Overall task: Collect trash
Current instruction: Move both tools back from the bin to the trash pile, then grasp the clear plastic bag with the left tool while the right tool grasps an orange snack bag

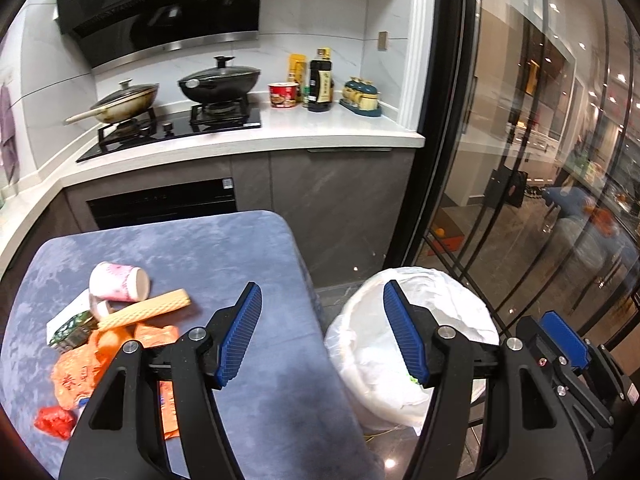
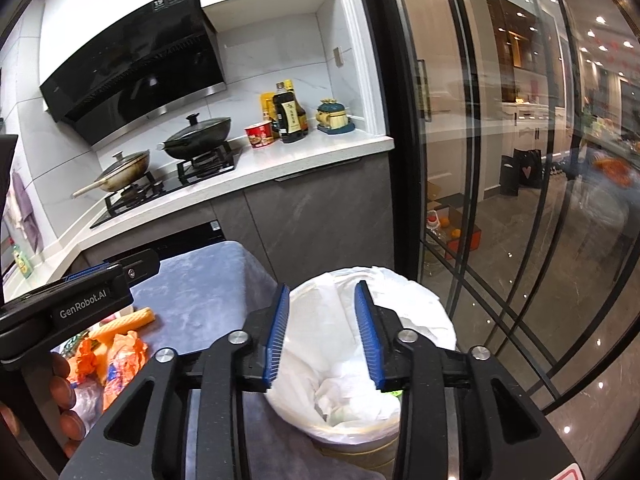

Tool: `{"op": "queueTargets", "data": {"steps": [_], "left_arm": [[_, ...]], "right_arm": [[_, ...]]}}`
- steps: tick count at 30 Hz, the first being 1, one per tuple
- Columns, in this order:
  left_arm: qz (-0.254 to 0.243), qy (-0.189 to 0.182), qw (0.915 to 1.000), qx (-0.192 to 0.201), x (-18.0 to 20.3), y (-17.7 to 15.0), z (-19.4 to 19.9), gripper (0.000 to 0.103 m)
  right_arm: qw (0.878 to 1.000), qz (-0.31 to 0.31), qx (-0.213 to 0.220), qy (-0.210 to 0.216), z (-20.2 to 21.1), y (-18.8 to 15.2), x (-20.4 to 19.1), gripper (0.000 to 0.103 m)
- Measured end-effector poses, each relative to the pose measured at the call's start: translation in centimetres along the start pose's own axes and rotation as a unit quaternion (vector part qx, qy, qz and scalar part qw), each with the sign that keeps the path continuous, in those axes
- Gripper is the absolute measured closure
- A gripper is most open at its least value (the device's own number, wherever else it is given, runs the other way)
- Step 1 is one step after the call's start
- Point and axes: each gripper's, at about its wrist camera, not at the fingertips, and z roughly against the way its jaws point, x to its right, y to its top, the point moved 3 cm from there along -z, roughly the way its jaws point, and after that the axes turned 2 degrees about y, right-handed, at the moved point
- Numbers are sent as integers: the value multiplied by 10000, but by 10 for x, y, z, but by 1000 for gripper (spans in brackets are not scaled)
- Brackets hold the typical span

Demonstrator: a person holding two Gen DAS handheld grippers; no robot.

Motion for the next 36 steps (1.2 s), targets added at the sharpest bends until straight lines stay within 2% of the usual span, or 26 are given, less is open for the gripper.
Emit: {"op": "queueTargets", "data": {"steps": [6, 9, 21, 28, 36], "left_arm": [[235, 222, 9995, 54, -35, -7, 16, 31], [353, 337, 9988, 67, -52, -12, 23, 30], [768, 974, 9922, -86, -136, -47, 46, 15], [1190, 1304, 9835, -403, -196, -82, 49, 14], [1359, 1469, 9769, -750, -233, -119, 41, 14]], "right_arm": [[9997, 149, -1, 173, 7, -5, -27, 64], [9994, 223, -29, 262, 10, -10, -41, 62], [9965, 531, -228, 611, 14, -32, -103, 57], [9929, 680, -494, 837, 4, -53, -139, 56], [9879, 835, -835, 1009, -17, -81, -177, 53]]}}
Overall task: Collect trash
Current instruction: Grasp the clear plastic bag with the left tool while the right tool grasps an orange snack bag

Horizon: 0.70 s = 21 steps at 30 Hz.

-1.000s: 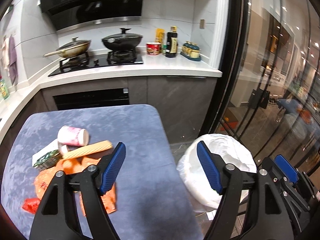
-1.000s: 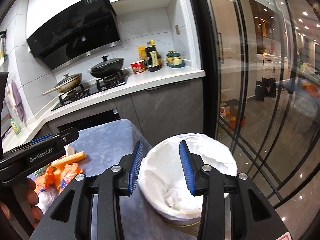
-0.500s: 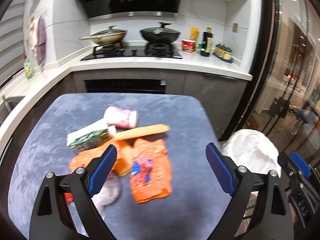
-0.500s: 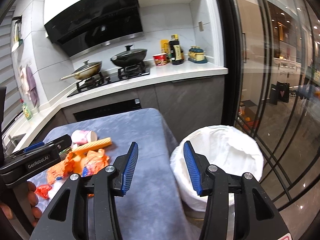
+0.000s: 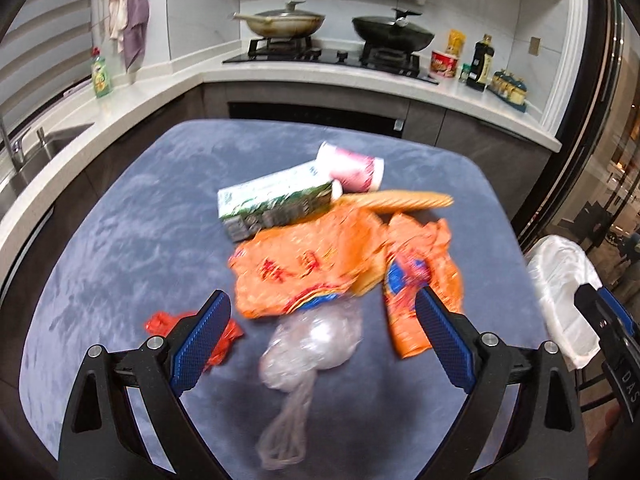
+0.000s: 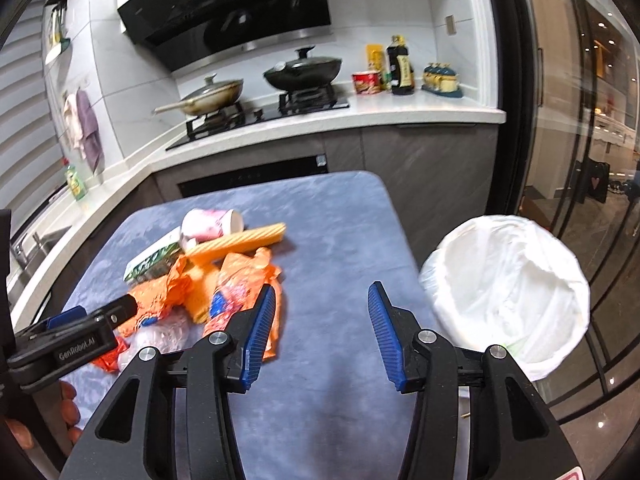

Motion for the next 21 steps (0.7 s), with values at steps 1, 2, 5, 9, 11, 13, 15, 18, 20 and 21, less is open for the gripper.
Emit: {"op": "queueTargets", "data": {"steps": [1, 2, 5, 9, 11, 13, 15, 18, 20, 21], "left_arm": [[8, 0, 10000, -32, -3, -3, -2, 14], [14, -6, 10000, -82, -5, -5, -5, 14], [4, -7, 9998, -206, -9, -11, -13, 14], [0, -5, 9993, -373, -12, -19, -26, 14], [1, -4, 9991, -430, -13, -21, -31, 14], [20, -9, 9987, -502, -15, -23, -37, 14], [42, -41, 9982, -601, -16, -26, -44, 14], [58, -78, 9975, -697, -17, -29, -51, 14], [70, -122, 9971, -741, -18, -30, -54, 14], [74, -122, 9971, -751, -18, -30, -55, 16]], "right_arm": [[10000, 11, -36, 11, -4, -1, -4, 52], [10000, 27, -81, 24, -10, -4, -8, 50], [9998, 68, -194, 57, -21, -9, -18, 50], [9990, 157, -412, 91, -42, -17, -32, 49], [9984, 191, -514, 107, -52, -21, -38, 49], [9979, 216, -598, 118, -60, -25, -42, 49], [9972, 242, -696, 124, -70, -29, -47, 49], [9961, 300, -823, 120, -83, -33, -53, 49], [9952, 335, -909, 121, -93, -37, -56, 49], [9950, 348, -932, 114, -95, -38, -57, 49]]}}
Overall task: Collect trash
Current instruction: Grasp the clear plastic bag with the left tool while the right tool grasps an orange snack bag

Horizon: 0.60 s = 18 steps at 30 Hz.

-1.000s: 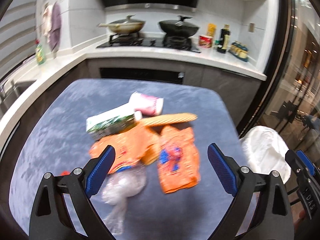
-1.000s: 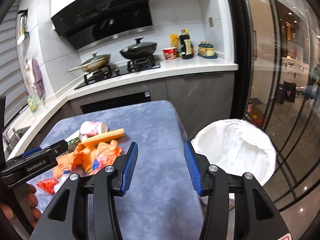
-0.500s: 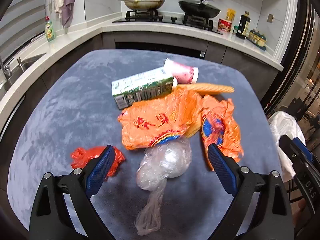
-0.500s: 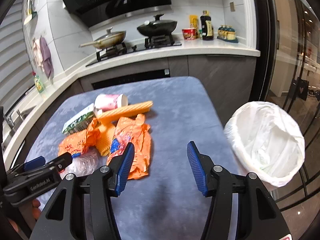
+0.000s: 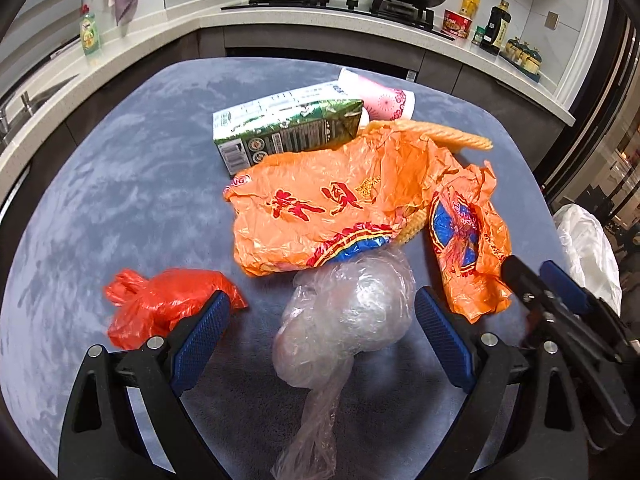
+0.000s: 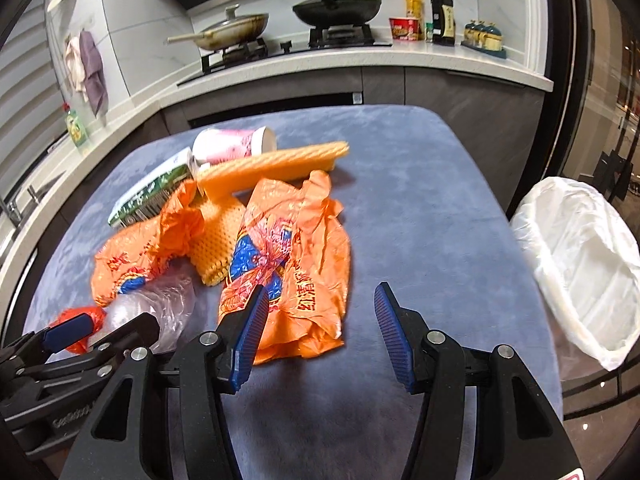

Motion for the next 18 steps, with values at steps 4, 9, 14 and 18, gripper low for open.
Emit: {"op": "queueTargets", "data": {"steps": [4, 9, 14, 18], "left_arm": [[4, -65, 10000, -68, 1, -1, -5, 20], [-109, -151, 9997, -155, 8, -3, -11, 35], [-173, -242, 9994, -184, 13, -6, -11, 47], [-206, -258, 9993, -147, 16, -7, -7, 51]], "right_arm": [[9999, -24, -113, -3, -13, -1, 1, 49], [9997, 10, -230, 23, -24, -5, 0, 49], [9993, -81, -342, 133, -30, -12, 2, 68], [9994, -81, -277, 174, -25, -14, 4, 77]]}}
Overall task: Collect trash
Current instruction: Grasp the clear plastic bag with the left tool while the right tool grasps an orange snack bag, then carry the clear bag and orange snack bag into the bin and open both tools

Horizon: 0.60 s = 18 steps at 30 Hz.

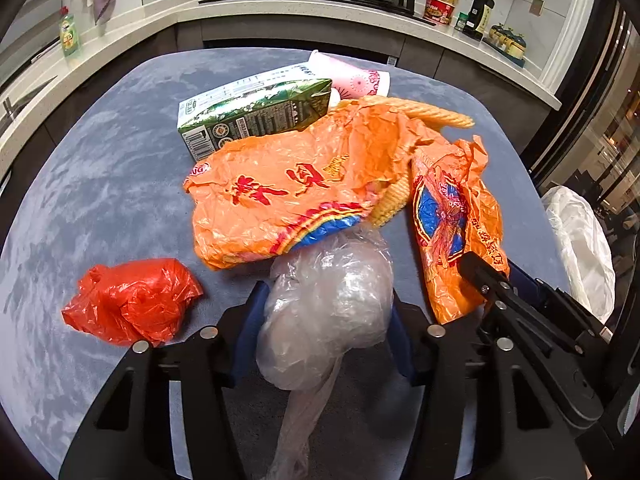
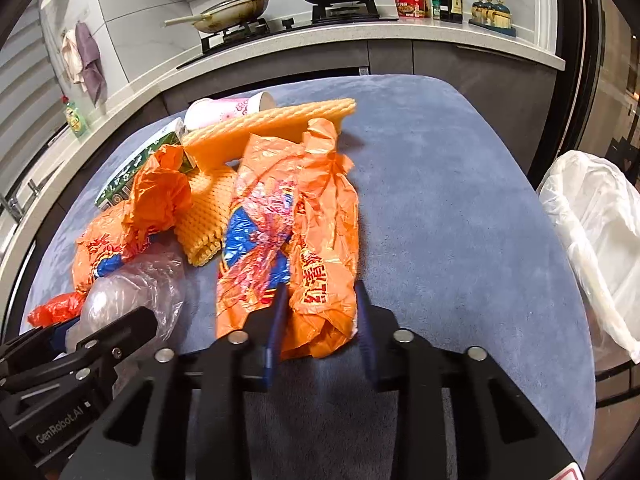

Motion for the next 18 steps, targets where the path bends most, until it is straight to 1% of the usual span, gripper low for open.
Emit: {"op": "queueTargets", "data": {"steps": [3, 7, 12, 18], "left_arm": [[-9, -36, 10000, 45, 4, -1, 7, 54], [-58, -94, 9998, 139, 11, 0, 18, 56], [-155, -190, 9993, 296, 25, 2, 37, 56], [-332, -350, 9975, 512, 52, 8, 59, 56]], "right_arm": [[10000, -57, 72, 12, 8, 0, 4, 81], [9997, -161, 193, 12, 23, 0, 12, 83], [9983, -336, 479, 14, 51, 7, 27, 84], [9948, -515, 869, -84, 88, 14, 50, 84]]}}
